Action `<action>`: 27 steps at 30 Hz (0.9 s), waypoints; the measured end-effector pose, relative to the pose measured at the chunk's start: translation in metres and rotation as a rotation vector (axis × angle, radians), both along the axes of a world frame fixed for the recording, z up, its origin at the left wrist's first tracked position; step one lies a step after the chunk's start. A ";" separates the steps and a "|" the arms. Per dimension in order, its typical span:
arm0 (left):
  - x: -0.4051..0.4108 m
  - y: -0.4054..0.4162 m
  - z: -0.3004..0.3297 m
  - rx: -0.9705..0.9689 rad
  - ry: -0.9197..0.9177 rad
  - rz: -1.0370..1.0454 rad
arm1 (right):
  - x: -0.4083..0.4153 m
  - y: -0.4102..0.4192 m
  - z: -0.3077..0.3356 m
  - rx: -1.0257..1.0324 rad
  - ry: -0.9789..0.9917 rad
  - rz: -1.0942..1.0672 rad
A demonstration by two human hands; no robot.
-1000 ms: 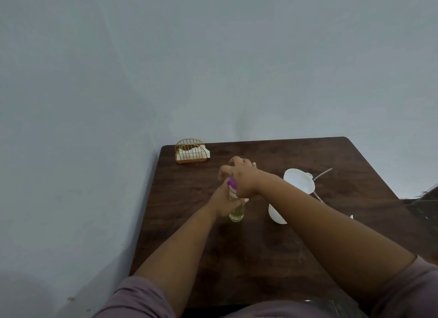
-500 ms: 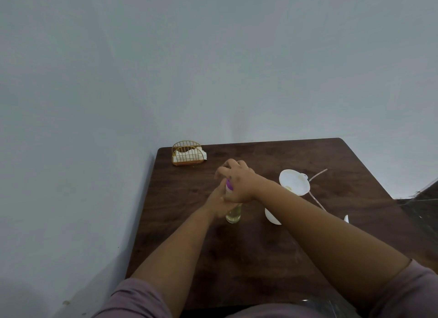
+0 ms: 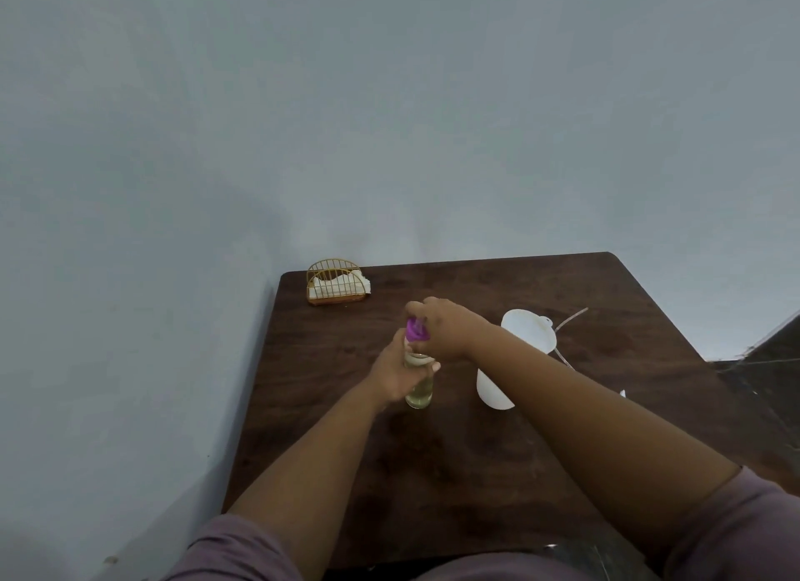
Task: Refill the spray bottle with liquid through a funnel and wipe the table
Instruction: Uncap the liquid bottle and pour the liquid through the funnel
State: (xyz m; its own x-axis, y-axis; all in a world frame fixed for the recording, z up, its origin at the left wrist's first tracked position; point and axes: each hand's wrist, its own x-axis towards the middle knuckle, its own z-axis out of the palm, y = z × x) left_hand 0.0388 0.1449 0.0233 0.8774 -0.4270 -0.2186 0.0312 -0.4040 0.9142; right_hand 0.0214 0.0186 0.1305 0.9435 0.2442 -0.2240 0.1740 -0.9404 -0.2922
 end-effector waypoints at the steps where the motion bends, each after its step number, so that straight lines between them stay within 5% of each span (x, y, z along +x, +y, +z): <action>1: -0.001 0.000 0.000 0.005 0.004 0.002 | 0.000 -0.002 0.002 0.042 0.011 -0.003; 9: -0.003 -0.001 -0.002 -0.053 0.074 0.056 | -0.007 -0.025 -0.002 0.399 -0.020 -0.176; 20: -0.005 -0.006 0.007 -0.112 0.198 0.136 | -0.031 -0.038 -0.010 1.261 0.118 -0.556; 27: -0.010 -0.016 0.006 -0.059 0.157 0.277 | -0.048 -0.075 -0.001 1.133 -0.128 -0.589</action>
